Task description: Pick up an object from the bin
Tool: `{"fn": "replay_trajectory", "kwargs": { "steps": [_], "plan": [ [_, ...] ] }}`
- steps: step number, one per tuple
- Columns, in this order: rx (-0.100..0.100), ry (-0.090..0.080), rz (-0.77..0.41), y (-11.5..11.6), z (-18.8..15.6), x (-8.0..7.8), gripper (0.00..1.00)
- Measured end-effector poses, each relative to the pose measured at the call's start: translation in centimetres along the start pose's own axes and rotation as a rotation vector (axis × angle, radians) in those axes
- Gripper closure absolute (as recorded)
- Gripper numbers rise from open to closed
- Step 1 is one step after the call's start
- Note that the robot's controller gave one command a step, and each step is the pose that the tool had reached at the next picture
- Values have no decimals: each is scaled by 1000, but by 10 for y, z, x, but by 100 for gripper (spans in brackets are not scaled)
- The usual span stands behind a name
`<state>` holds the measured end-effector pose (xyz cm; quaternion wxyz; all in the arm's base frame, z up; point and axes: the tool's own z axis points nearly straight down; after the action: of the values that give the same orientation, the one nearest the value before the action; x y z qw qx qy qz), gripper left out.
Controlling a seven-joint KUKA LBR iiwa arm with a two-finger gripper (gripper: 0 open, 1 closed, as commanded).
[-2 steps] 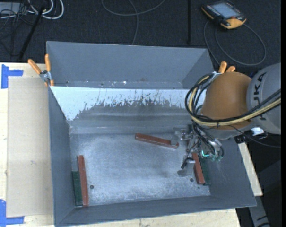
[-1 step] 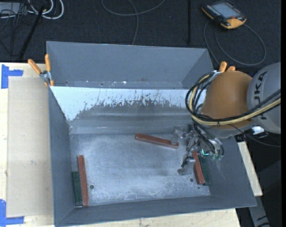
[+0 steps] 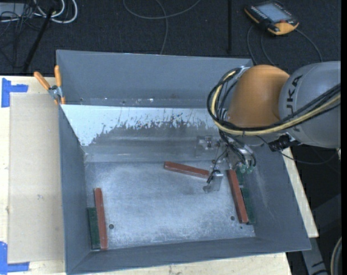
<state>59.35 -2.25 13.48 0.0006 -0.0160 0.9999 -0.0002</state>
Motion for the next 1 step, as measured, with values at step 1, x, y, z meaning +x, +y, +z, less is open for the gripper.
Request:
{"fn": "replay_trajectory", "kwargs": {
  "steps": [1],
  "plan": [
    [-2, -4, -12, 3, 7, -27, 0]
  ]
}}
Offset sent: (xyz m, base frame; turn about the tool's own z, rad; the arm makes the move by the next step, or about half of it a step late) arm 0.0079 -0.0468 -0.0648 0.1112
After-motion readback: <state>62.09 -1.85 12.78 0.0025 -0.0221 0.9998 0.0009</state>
